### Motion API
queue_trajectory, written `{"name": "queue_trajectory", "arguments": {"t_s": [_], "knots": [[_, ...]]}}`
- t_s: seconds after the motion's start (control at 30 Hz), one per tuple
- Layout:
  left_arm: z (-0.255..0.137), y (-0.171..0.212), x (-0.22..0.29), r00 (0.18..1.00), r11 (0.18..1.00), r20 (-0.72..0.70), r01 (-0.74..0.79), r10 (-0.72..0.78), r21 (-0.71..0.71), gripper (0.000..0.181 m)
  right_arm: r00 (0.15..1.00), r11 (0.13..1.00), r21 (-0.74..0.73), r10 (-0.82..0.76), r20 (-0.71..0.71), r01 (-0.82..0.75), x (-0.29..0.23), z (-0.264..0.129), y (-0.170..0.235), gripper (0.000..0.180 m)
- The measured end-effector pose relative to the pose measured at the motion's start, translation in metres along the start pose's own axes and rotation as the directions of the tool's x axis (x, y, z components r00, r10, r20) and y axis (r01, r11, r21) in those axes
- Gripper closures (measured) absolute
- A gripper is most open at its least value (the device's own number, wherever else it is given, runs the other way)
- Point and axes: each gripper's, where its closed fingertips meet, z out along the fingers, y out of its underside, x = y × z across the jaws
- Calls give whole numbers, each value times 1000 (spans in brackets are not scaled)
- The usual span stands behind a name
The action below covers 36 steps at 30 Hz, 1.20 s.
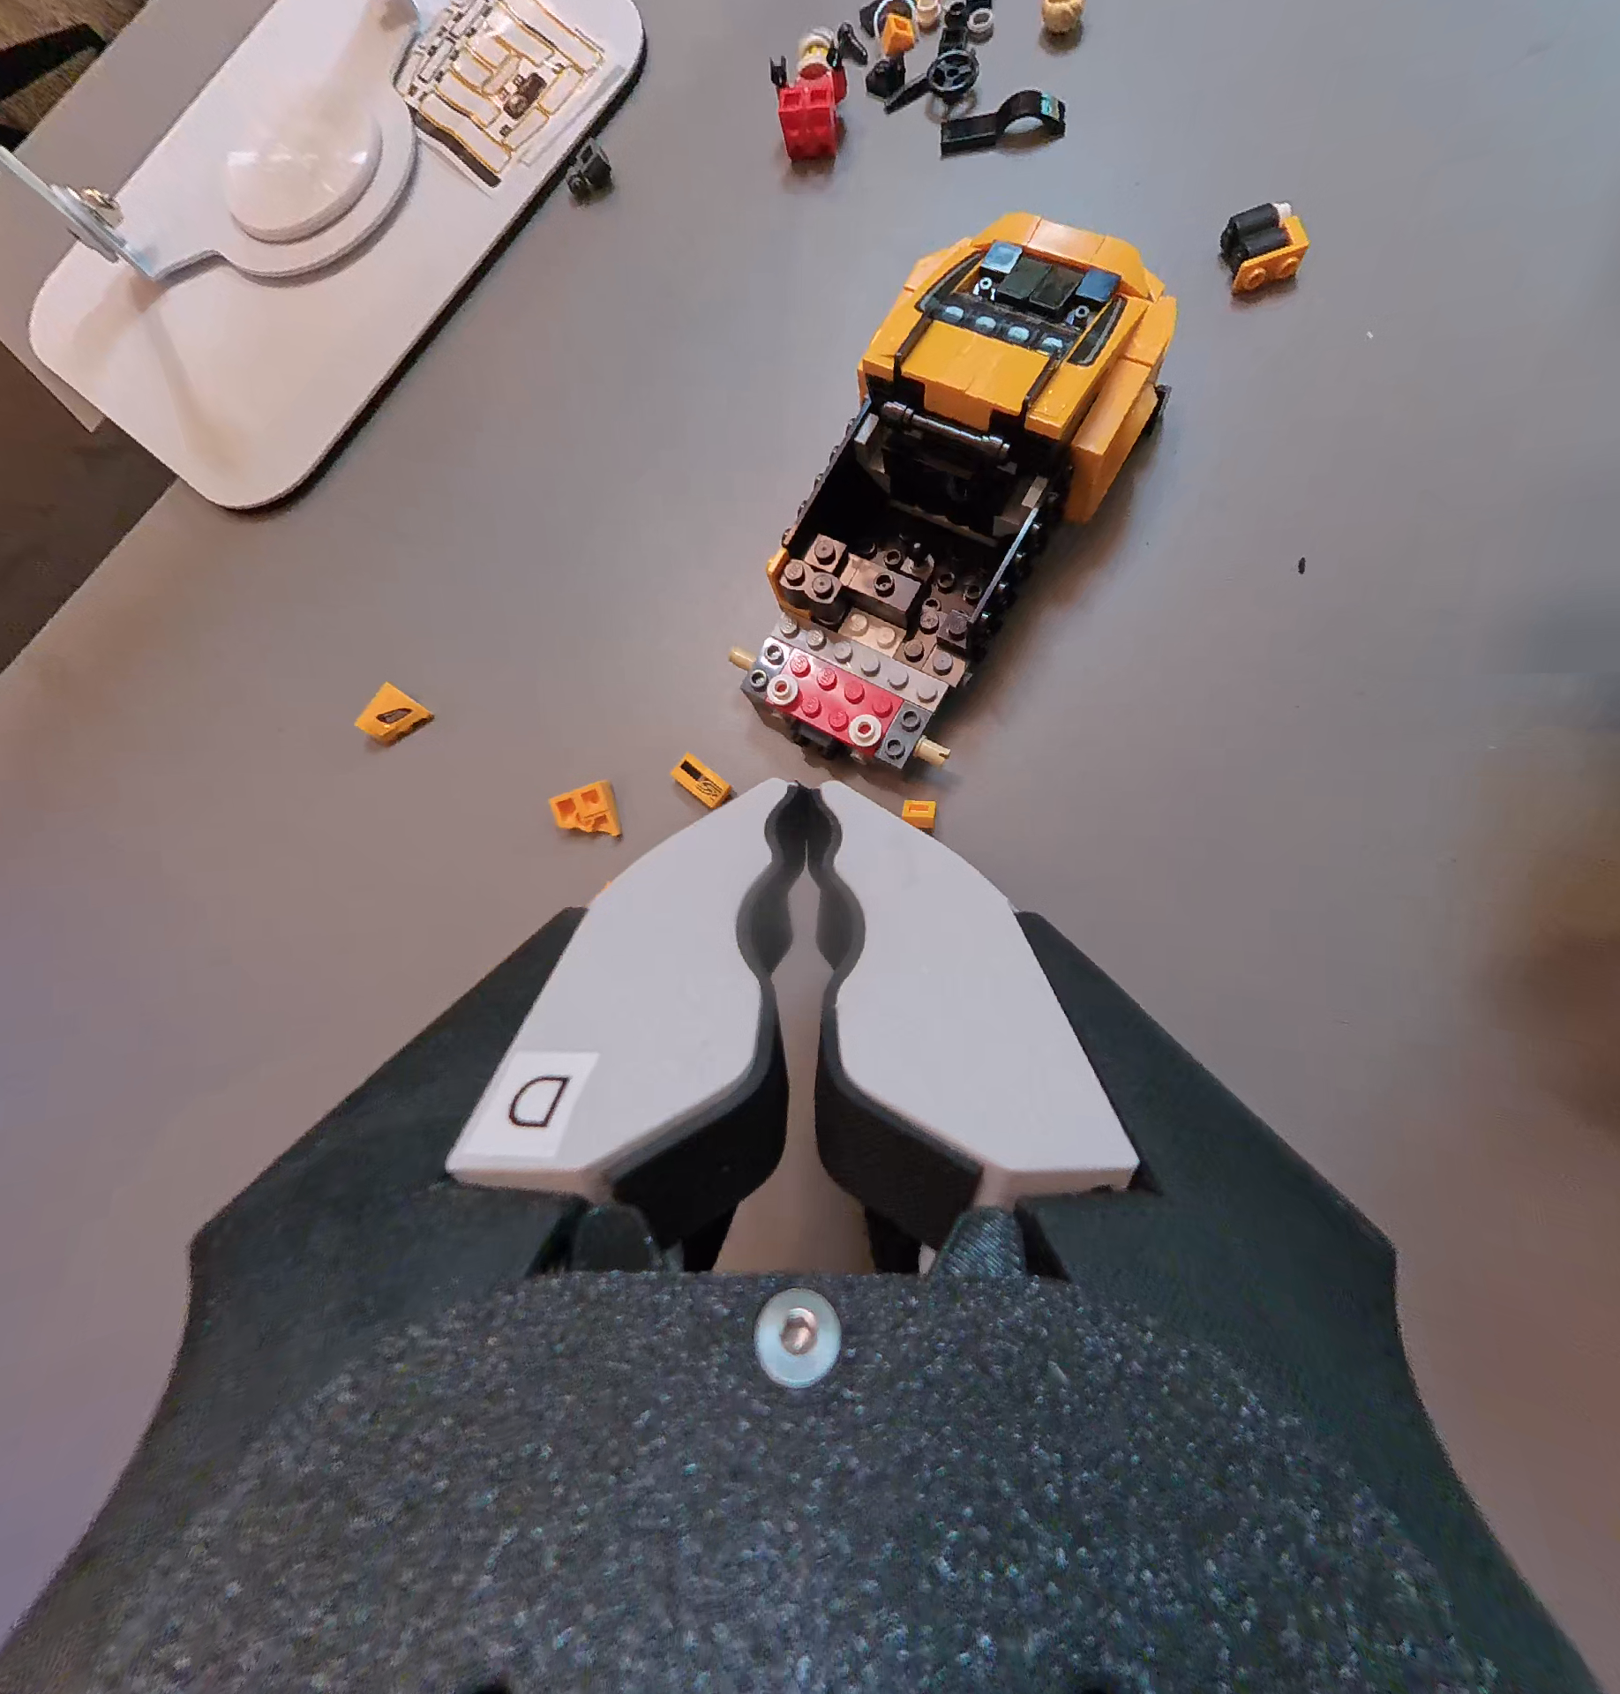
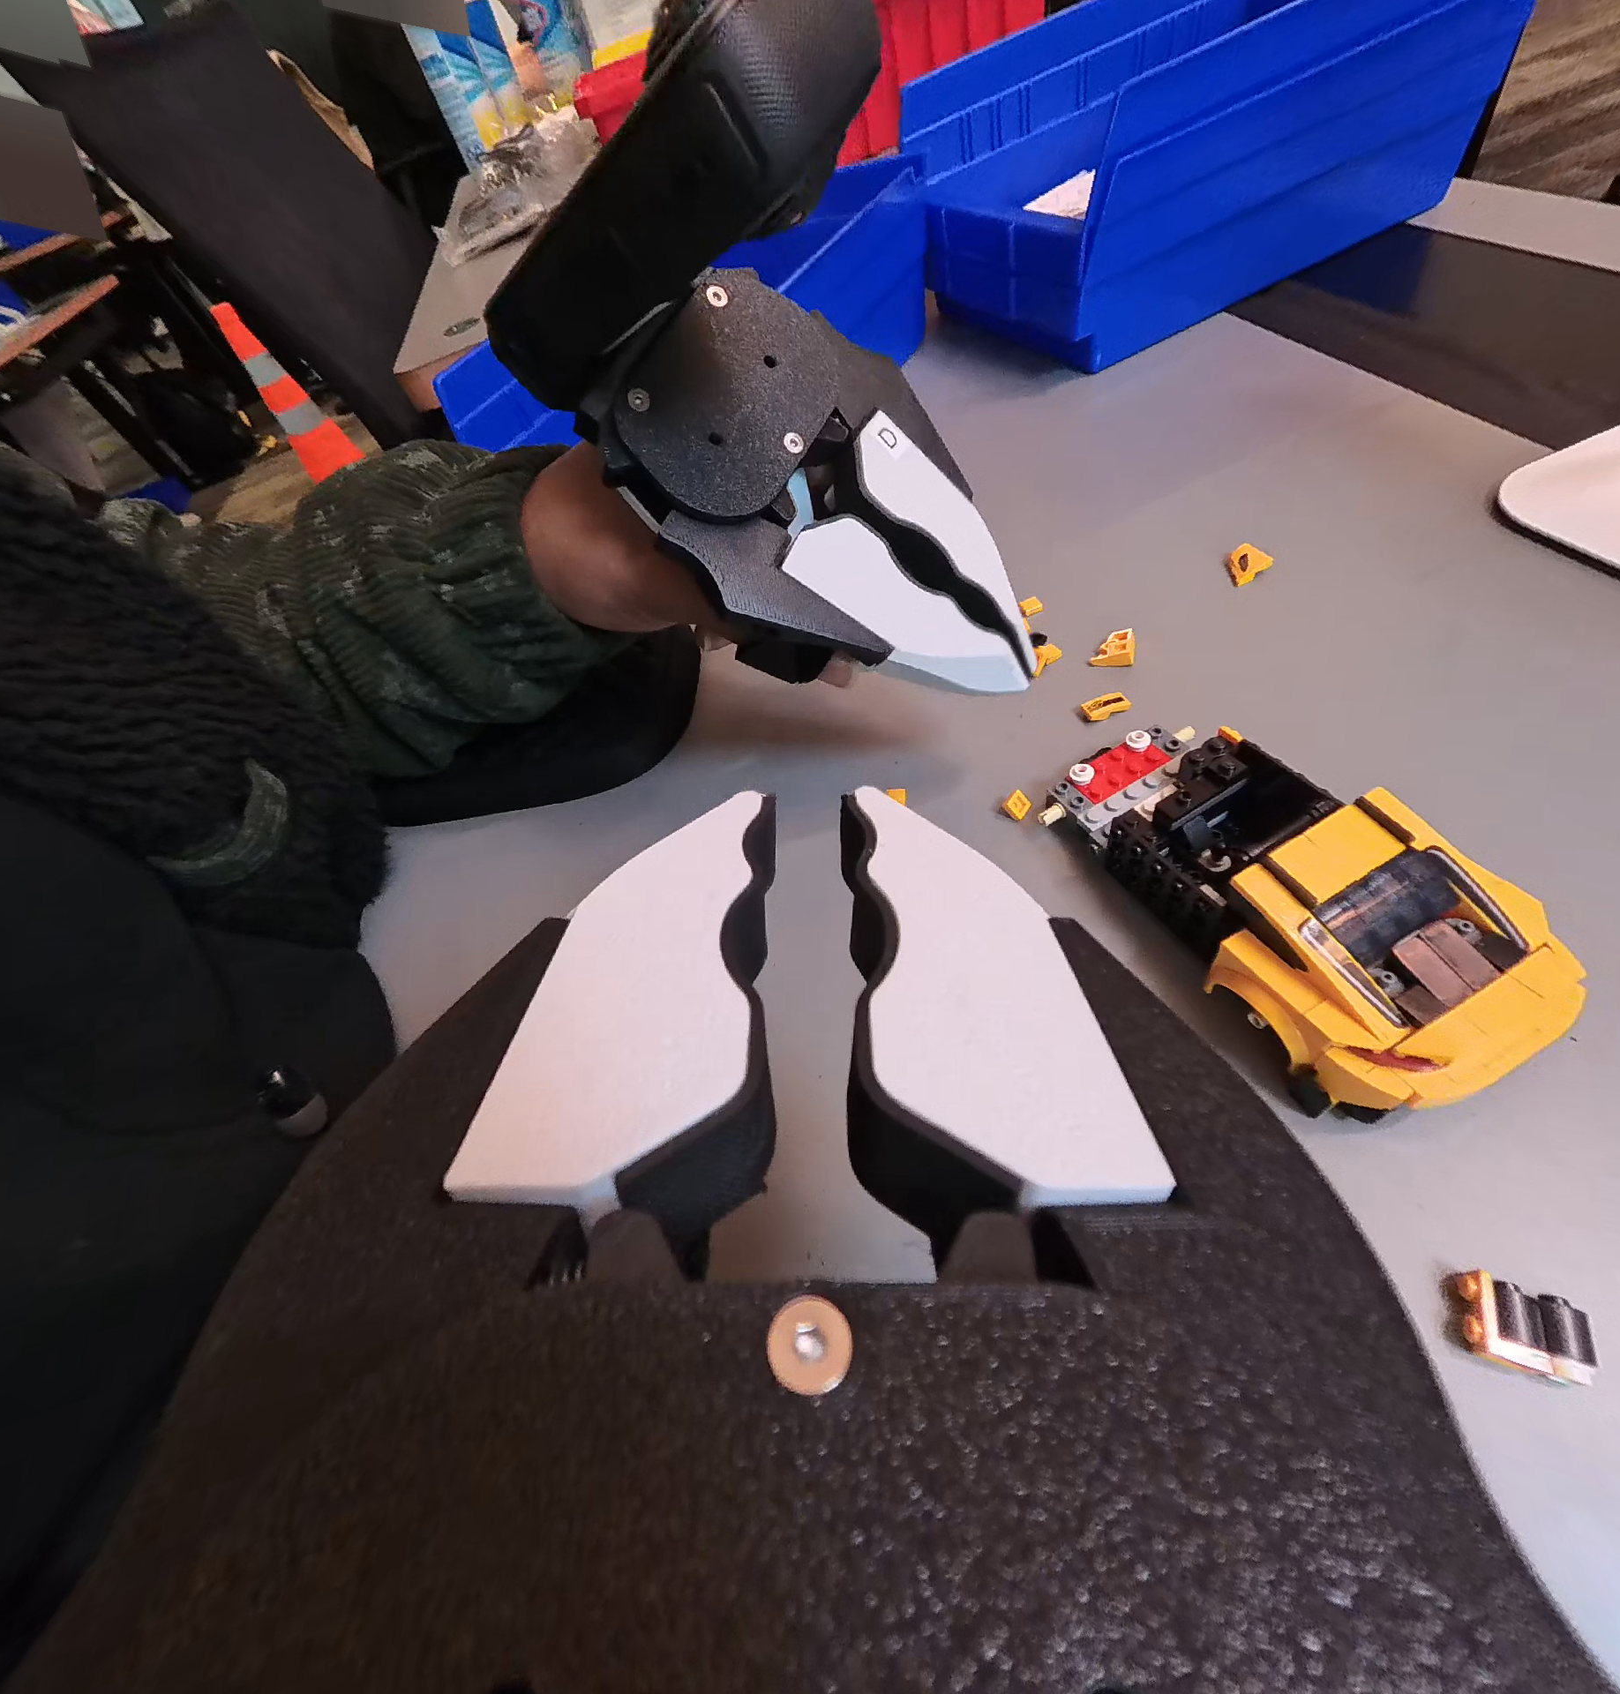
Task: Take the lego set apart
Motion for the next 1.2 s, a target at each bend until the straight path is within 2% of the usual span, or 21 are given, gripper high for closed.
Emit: {"name": "queue_trajectory", "arguments": {"t_s": [0.3, 0.33, 0.5, 0.57, 0.67, 0.73, 0.8, 0.87, 0.9, 1.0, 1.07, 1.13, 1.2], "knots": [[0, -2, -2, 1000, 1000, 7, 2, -2, 26, 180, 1000, 1000, -7, 7, 2, -7, 1, 2, 3, 167], [1, -2, -2, 1000, 999, 3, 11, -11, 30, 160, 1000, 1000, -9, 9, 2, -9, 2, 2, 4, 167], [3, -2, -6, 999, 998, 13, 42, -42, 37, 122, 1000, 1000, -16, 17, 2, -17, 3, 4, 7, 167], [2, -3, -8, 998, 998, 16, 52, -53, 45, 114, 1000, 1000, -16, 21, 4, -21, 4, 4, 7, 167], [-2, -5, -4, 997, 996, -21, 73, -72, 56, 138, 1000, 1000, -18, 23, 4, -23, 4, 4, 8, 167], [-4, -5, -5, 997, 996, -20, 72, -71, 58, 144, 1000, 1000, -18, 22, 2, -22, 5, 4, 8, 167], [-4, -5, -7, 998, 996, -10, 69, -69, 60, 136, 1000, 1000, -17, 23, 1, -23, 5, 4, 8, 167], [-3, -6, -11, 998, 996, 20, 63, -65, 66, 115, 1000, 1000, -17, 23, 1, -23, 5, 4, 8, 167], [-3, -6, -11, 998, 996, 20, 60, -62, 66, 114, 1000, 1000, -17, 22, 0, -22, 5, 4, 8, 167], [-5, -7, -7, 998, 995, -4, 61, -61, 74, 136, 1000, 1000, -18, 21, 0, -21, 5, 4, 8, 167], [-6, -7, -6, 998, 995, -15, 61, -60, 73, 144, 1000, 1000, -17, 21, -1, -21, 5, 4, 8, 167], [-6, -7, -6, 998, 995, -15, 60, -59, 74, 143, 1000, 1000, -16, 21, -2, -21, 6, 4, 8, 167], [-5, -8, -8, 998, 995, 0, 57, -57, 81, 129, 1000, 1000, -14, 19, -3, -19, 6, 4, 8, 167]]}}
